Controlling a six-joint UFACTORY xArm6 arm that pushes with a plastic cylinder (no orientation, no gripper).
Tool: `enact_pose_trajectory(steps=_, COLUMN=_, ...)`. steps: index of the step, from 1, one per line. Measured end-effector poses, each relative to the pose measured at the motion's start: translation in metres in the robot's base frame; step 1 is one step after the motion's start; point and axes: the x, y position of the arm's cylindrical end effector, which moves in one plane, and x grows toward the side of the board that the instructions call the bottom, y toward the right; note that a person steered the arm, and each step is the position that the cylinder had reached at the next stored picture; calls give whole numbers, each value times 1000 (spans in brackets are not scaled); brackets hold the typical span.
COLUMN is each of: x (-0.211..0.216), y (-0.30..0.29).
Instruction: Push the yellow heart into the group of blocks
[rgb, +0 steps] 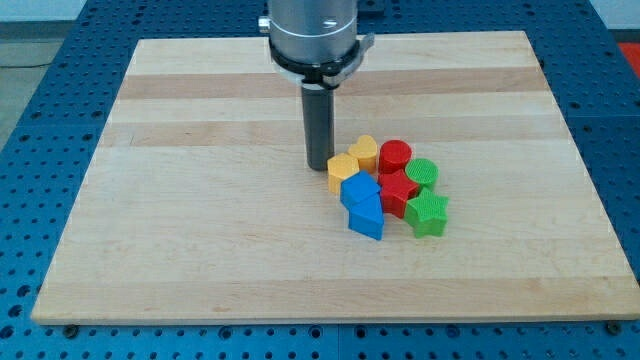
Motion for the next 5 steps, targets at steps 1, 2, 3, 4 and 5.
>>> enact_pose_trajectory(steps=1, x=0, y=2)
enact_pose_trajectory(steps=2, x=-14, y=-10)
enact_pose_trajectory(steps=3, x=-36, y=-17)
enact_pose_trajectory(steps=4, x=-47, y=5)
enact_pose_trajectory(steps=5, x=-49, y=23)
